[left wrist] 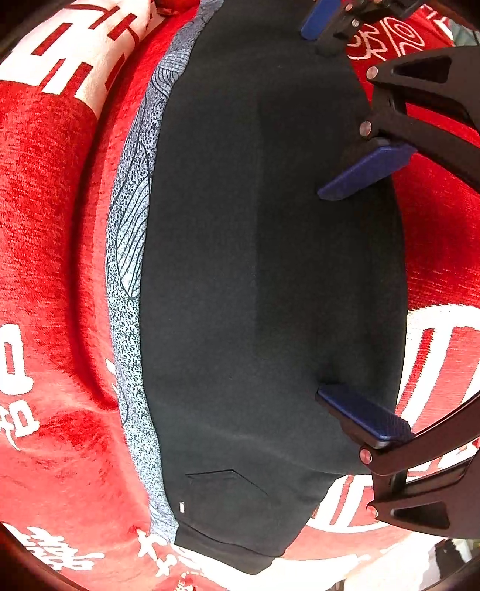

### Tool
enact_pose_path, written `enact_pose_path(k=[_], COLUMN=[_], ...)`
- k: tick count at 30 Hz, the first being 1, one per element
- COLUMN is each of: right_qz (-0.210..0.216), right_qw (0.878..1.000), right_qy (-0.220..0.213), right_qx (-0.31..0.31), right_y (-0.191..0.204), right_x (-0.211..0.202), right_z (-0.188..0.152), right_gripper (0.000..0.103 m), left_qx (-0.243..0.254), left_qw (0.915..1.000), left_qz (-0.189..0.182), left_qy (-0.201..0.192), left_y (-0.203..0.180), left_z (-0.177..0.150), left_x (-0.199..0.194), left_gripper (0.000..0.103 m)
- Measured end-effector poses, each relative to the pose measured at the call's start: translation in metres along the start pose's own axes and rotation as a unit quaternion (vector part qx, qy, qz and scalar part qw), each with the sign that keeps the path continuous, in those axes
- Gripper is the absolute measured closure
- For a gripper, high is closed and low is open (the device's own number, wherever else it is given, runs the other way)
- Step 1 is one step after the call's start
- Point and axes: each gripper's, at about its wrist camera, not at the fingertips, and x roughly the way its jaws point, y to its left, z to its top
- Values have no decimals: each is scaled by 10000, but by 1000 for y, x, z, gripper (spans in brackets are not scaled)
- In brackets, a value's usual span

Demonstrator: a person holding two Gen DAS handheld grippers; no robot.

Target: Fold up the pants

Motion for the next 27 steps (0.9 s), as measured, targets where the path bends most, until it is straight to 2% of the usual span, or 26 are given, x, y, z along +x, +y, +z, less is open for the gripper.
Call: enact_pose_path(k=[5,9,12,17,21,27], right_qz=[337,476,638,580,697,613], right_qw=[9975,9951,9913,9872,9797,9752], right_qy=[87,130,111,-89,-87,-29], right_qx=[617,852,1147,1480,1876,2128], right_y=[-22,-35,-53,-74,-94,-117], right_x=[-13,-21,-29,-39,-41,-45], right_z=[-6,-13,-23,-33,-43,-62], right_gripper=[60,59,47,43,43,43], left_qx=[-20,-36,5,74,134,229], left_qw=[10000,9999,9998,9994,9991,9985], left_qz=[43,122,205,315,389,502], left_qy=[15,55,74,89,84,60], left_y=[1,-1,-5,-10,-14,-19], left_z=[1,3,4,6,7,8], left_x=[3,1,0,-1,-2,-6], left_gripper=[1,1,1,1,1,1])
